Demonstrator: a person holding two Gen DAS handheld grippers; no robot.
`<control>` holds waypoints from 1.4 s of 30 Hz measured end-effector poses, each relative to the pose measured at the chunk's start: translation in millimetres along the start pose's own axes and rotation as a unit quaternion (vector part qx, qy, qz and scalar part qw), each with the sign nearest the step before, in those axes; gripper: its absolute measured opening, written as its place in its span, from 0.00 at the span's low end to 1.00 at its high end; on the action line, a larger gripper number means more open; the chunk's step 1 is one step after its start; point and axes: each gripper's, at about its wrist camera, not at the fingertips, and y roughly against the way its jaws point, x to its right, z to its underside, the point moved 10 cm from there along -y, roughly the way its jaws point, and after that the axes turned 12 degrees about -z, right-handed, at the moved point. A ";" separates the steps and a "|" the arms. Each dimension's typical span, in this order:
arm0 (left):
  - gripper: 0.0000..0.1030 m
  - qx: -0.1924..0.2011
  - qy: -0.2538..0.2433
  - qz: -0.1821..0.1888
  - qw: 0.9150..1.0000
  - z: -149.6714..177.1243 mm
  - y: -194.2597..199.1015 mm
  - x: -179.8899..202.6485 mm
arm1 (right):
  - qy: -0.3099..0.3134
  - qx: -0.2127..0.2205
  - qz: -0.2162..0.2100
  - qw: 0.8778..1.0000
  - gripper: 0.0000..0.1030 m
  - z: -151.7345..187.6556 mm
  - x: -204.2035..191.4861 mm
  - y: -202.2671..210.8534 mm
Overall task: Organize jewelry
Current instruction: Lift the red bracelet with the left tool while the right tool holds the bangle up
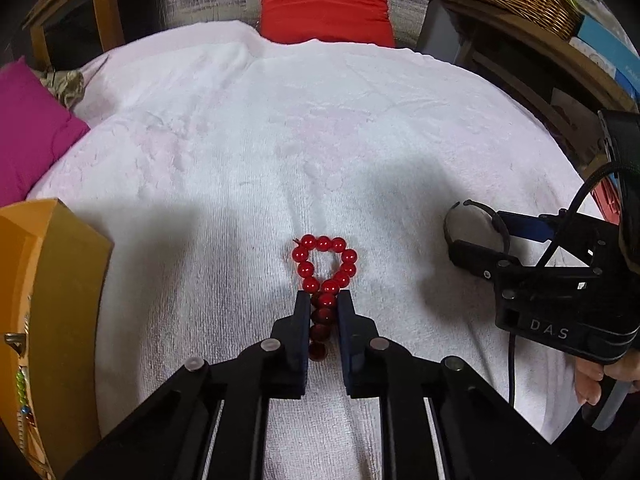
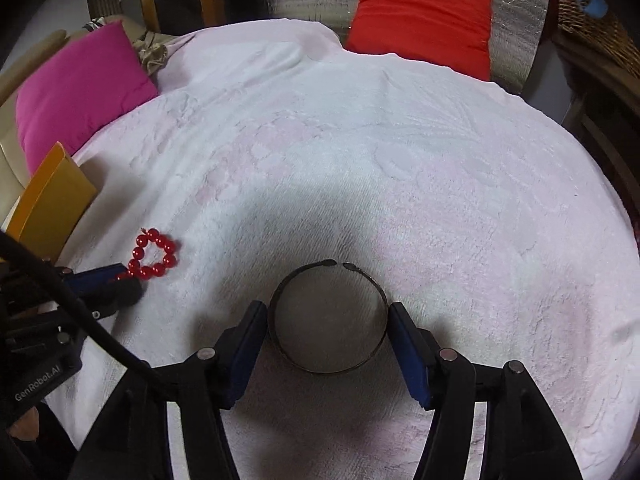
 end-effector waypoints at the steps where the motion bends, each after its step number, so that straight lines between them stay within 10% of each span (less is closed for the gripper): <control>1: 0.12 0.003 -0.002 -0.002 1.000 -1.0 1.0 0.3 | -0.003 0.000 0.000 1.000 0.62 0.9 1.0 1.3; 42: 0.10 0.142 -0.054 -0.136 0.979 -37.4 79.0 22.7 | -0.098 0.095 -0.046 0.990 0.62 11.7 56.6 88.8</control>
